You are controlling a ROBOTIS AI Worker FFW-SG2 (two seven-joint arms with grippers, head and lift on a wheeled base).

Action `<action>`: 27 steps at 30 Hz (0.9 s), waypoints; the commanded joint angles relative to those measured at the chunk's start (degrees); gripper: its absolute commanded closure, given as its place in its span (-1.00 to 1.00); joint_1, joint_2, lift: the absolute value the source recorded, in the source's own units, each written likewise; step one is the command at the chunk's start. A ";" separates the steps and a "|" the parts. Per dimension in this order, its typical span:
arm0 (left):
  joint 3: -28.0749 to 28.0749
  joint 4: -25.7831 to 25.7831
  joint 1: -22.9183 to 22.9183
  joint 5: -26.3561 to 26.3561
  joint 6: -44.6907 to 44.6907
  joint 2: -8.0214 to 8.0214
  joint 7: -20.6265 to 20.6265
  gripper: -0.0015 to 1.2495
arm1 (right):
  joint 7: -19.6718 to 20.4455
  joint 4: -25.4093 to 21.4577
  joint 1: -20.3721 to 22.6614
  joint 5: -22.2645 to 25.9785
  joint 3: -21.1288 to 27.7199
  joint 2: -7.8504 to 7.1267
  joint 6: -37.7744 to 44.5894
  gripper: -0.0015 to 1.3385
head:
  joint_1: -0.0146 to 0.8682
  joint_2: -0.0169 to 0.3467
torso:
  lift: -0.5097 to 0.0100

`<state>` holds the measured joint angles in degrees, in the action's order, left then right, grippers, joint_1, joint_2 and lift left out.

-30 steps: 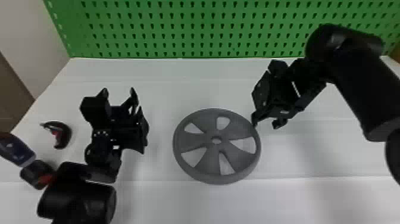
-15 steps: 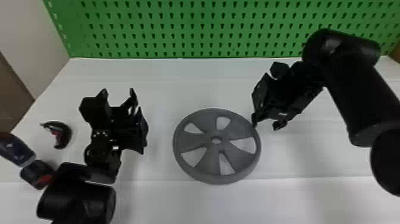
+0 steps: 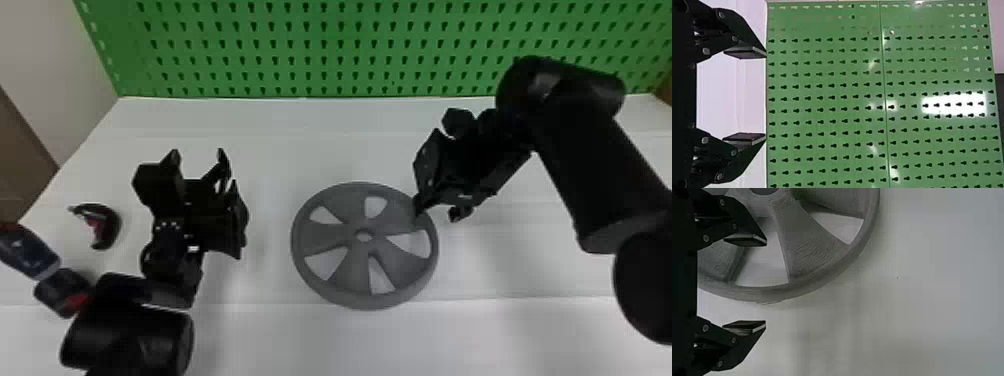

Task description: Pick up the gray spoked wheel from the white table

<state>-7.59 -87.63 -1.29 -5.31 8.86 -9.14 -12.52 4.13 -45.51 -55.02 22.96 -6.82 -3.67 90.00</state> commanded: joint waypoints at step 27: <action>-0.14 0.00 -0.21 -0.05 0.02 0.00 -0.05 -0.20 | 0.00 0.69 -0.44 3.58 -6.45 -0.90 0.08 -0.23 | 0.78 -0.66 | 0.58</action>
<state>-7.72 -87.61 -1.35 -5.36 8.88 -9.14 -12.55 4.13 -44.85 -56.06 26.58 -13.27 -4.79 90.00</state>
